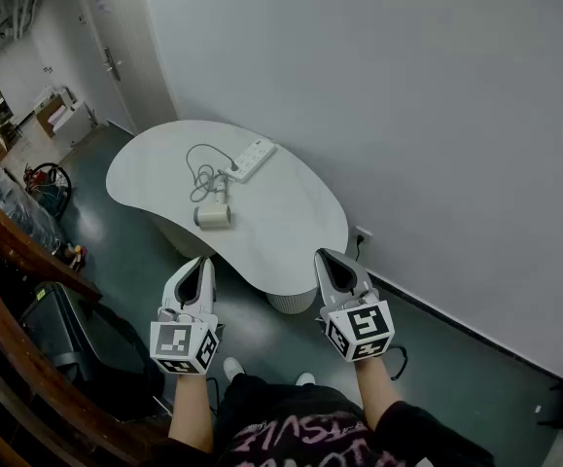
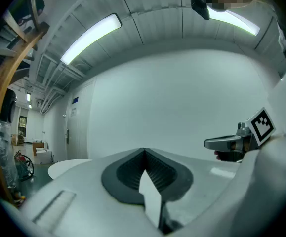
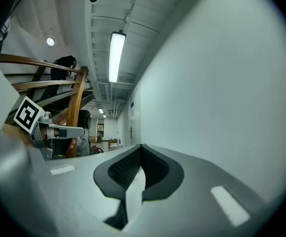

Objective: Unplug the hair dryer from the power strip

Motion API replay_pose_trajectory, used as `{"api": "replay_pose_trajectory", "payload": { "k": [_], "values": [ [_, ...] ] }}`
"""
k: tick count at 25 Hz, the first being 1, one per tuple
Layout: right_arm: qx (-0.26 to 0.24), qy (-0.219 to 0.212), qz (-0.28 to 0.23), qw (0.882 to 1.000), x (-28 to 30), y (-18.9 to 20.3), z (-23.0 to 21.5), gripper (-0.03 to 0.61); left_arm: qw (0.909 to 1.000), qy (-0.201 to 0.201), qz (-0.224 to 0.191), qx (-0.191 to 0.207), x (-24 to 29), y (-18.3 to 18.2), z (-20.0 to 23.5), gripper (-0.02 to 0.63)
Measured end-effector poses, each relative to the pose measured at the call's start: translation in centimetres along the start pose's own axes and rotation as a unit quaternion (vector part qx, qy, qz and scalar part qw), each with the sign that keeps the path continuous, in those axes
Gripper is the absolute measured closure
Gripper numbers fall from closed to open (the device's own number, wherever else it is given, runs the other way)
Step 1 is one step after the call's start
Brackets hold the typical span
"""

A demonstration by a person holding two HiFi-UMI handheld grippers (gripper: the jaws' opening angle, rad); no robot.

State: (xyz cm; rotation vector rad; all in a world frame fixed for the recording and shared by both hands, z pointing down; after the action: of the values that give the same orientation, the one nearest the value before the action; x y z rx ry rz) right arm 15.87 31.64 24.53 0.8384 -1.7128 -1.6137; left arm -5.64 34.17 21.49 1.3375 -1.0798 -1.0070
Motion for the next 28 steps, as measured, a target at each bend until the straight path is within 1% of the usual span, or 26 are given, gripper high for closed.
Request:
{"api": "replay_pose_trajectory", "payload": {
  "k": [12, 16, 20, 28],
  "values": [
    [0.000, 0.001, -0.004, 1.000, -0.09, 0.00, 0.26, 0.569, 1.0000, -0.003, 0.001, -0.002, -0.45, 0.17, 0.12, 0.614],
    [0.000, -0.012, -0.019, 1.000, -0.11, -0.33, 0.44, 0.568, 1.0000, -0.004, 0.004, -0.002, -0.36, 0.46, 0.10, 0.614],
    [-0.006, -0.015, -0.016, 1.000, -0.14, -0.11, 0.65, 0.568, 1.0000, -0.004, 0.009, -0.001, -0.38, 0.76, -0.15, 0.614],
    [0.008, -0.017, -0.023, 1.000, -0.63, 0.28, 0.07, 0.568, 0.9998, -0.008, 0.016, 0.003, -0.24, 0.73, -0.81, 0.614]
  ]
}}
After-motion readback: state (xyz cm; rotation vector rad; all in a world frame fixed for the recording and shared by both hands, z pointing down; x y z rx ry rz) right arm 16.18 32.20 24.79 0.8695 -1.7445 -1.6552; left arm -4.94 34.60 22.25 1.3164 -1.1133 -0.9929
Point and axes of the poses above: the fingertips, and each gripper's own axes: x forward along the fingers, z to its left, y out of its underside, the point moved 2 cm from there along -x, backward along the fingers, and after that the axes turned 4 degrees about -y, right-handed, at the moved point
